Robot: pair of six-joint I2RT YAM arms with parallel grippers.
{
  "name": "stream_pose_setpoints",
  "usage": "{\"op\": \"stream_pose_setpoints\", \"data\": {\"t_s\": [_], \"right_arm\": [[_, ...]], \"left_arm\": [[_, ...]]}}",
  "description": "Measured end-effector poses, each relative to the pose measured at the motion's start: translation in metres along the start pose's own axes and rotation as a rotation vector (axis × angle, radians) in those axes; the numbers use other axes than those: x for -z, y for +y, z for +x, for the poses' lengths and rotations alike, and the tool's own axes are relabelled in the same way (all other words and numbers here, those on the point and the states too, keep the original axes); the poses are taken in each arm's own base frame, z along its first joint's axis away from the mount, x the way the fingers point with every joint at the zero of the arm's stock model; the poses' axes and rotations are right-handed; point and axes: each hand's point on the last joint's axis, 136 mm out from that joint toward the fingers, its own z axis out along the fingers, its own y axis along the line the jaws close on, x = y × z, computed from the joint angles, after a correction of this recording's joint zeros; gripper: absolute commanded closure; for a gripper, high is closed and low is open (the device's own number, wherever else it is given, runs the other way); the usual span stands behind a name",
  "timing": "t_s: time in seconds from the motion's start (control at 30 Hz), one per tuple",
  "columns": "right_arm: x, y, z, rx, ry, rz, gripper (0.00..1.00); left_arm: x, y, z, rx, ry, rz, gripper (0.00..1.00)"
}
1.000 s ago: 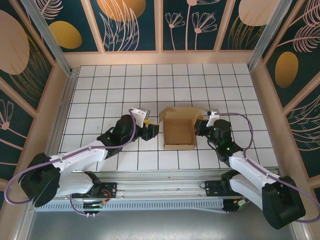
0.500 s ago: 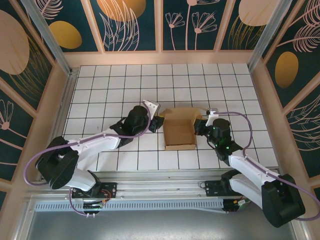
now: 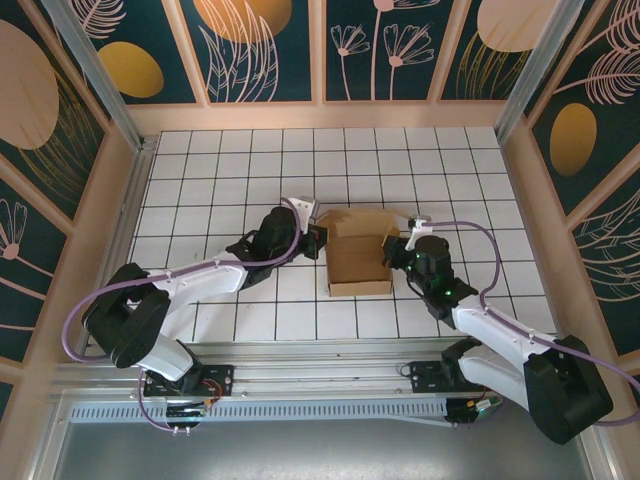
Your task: Fold the paper box
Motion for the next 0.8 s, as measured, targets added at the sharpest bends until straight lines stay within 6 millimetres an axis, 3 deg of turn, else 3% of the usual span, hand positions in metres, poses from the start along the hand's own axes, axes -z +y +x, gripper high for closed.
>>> {"op": "stream_pose_setpoints", "data": {"t_s": [0.4,0.8], "right_arm": [[0.004,0.009,0.010,-0.031,-0.022,0.011,0.98],[0.016,0.010,0.020,-0.029,-0.042,-0.011,0.98]], "left_arm": [[0.011,-0.001,0.008,0.078,-0.028,0.041,1.00],[0.009,-0.005,0.012,0.200,-0.045,0.087,1.00]]}}
